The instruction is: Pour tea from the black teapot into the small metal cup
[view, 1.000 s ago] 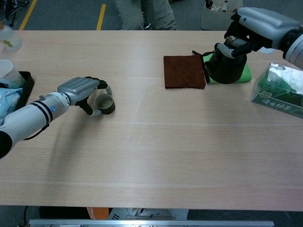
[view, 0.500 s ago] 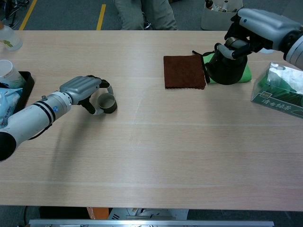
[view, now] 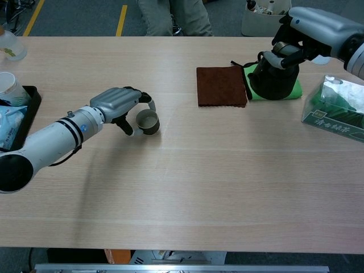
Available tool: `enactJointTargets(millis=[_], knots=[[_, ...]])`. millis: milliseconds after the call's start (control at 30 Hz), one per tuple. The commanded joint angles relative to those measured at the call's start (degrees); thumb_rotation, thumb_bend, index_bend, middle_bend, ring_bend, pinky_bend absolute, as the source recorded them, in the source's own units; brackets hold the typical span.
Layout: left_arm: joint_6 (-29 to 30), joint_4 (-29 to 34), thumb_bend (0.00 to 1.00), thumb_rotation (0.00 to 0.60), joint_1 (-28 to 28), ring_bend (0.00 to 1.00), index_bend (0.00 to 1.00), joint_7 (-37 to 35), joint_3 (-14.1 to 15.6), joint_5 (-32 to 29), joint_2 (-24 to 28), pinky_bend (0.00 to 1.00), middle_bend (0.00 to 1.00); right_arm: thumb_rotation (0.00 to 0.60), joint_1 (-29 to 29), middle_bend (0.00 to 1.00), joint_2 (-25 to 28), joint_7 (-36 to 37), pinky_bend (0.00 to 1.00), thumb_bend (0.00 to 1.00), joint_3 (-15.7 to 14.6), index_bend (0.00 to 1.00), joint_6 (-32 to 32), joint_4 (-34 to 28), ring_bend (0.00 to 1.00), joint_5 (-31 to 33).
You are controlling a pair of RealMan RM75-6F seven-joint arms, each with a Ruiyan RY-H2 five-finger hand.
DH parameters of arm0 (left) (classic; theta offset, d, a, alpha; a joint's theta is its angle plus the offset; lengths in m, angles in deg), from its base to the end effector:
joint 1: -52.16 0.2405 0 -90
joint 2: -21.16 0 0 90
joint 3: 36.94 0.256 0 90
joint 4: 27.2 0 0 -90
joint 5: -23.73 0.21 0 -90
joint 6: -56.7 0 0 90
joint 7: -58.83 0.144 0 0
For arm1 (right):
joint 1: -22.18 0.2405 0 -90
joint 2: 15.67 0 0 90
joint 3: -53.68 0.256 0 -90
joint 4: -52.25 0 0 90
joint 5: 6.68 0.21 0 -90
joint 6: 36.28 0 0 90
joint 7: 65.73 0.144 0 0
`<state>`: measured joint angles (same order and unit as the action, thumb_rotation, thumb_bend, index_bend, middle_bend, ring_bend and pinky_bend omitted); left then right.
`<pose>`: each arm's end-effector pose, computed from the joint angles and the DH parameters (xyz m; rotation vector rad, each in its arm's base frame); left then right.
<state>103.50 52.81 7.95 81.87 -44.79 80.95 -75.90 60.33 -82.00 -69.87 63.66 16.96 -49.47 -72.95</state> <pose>-0.1464 0.3205 -0.0815 -2.0141 -1.1052 -0.7742 -0.1648 -0.3277 0.0840 1.7992 -1.1331 1.0031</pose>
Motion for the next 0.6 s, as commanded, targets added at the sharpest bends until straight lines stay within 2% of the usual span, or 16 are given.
enactJointTargets(millis=[33,600], knots=[[0.0,0.5,0.27,0.600,-1.1,0.15,0.40,1.3,-0.5,-1.1,-1.0,0.08,0.21,0.502,-0.1,0.91,0.1,0.2,0.09,0.45,0.1,0.98,0.0,0.1,0.95,0.0],[0.7,-2.4,0.27,0.600,-5.7,0.14,0.40,7.7,-0.9,-8.3,-8.0,0.08,0.21,0.504,-0.7,0.91,1.3,1.6,0.09,0.45,0.1,0.98,-0.1,0.4,0.95,-0.4]])
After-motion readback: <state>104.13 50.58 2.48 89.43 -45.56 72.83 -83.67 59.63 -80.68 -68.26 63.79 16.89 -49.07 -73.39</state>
